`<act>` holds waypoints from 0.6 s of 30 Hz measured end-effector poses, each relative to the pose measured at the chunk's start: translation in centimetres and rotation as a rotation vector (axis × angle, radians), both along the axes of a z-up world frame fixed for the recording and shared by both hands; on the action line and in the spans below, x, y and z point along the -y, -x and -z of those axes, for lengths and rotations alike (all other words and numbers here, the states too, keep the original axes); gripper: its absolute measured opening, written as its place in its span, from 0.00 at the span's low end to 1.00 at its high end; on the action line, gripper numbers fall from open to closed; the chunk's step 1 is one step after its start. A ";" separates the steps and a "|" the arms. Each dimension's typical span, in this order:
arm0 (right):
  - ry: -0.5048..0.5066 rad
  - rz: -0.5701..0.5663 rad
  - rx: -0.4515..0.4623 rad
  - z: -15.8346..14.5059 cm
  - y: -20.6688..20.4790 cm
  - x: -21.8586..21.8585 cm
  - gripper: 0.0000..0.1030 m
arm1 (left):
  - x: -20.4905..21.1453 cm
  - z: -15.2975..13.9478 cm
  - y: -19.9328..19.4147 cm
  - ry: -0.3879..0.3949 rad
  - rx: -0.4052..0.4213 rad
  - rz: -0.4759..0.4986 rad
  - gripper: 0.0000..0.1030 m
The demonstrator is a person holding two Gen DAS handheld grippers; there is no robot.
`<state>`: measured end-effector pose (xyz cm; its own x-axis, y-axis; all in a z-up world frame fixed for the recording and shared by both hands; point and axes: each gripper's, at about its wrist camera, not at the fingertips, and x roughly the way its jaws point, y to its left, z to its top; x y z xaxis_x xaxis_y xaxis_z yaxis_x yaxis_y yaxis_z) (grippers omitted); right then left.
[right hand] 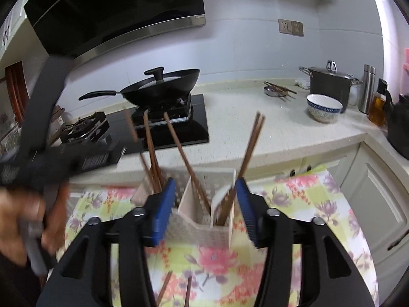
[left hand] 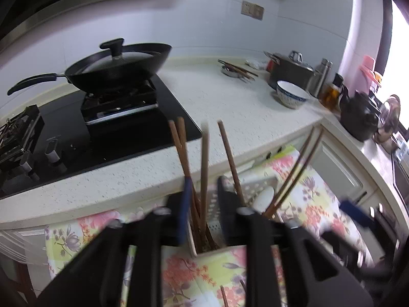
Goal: Organize utensils
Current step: 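Lower the chopsticks into the basket and open both tools, then move both tools back over the last chopsticks on the table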
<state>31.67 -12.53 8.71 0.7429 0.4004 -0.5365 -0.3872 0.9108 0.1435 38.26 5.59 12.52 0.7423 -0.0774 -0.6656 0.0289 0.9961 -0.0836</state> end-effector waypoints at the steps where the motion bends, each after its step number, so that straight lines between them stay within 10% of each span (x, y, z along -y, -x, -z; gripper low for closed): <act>1: 0.007 -0.003 -0.004 0.5 0.6 0.1 0.57 | -0.2 -0.3 0.3 -0.002 0.011 -0.010 0.24; 9: 0.047 0.037 -0.135 7.5 4.0 2.5 0.60 | -2.4 -0.2 5.9 0.069 0.068 -0.038 0.27; 18: 0.087 0.079 -0.272 14.2 7.3 5.0 0.65 | 0.0 11.3 14.8 0.139 -0.080 -0.022 0.26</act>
<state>24.36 -17.55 -5.46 0.5945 0.2909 -0.7496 -0.2726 0.9500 0.1524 23.48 5.61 1.22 0.6901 -0.1575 -0.7063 -0.0047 0.9750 -0.2220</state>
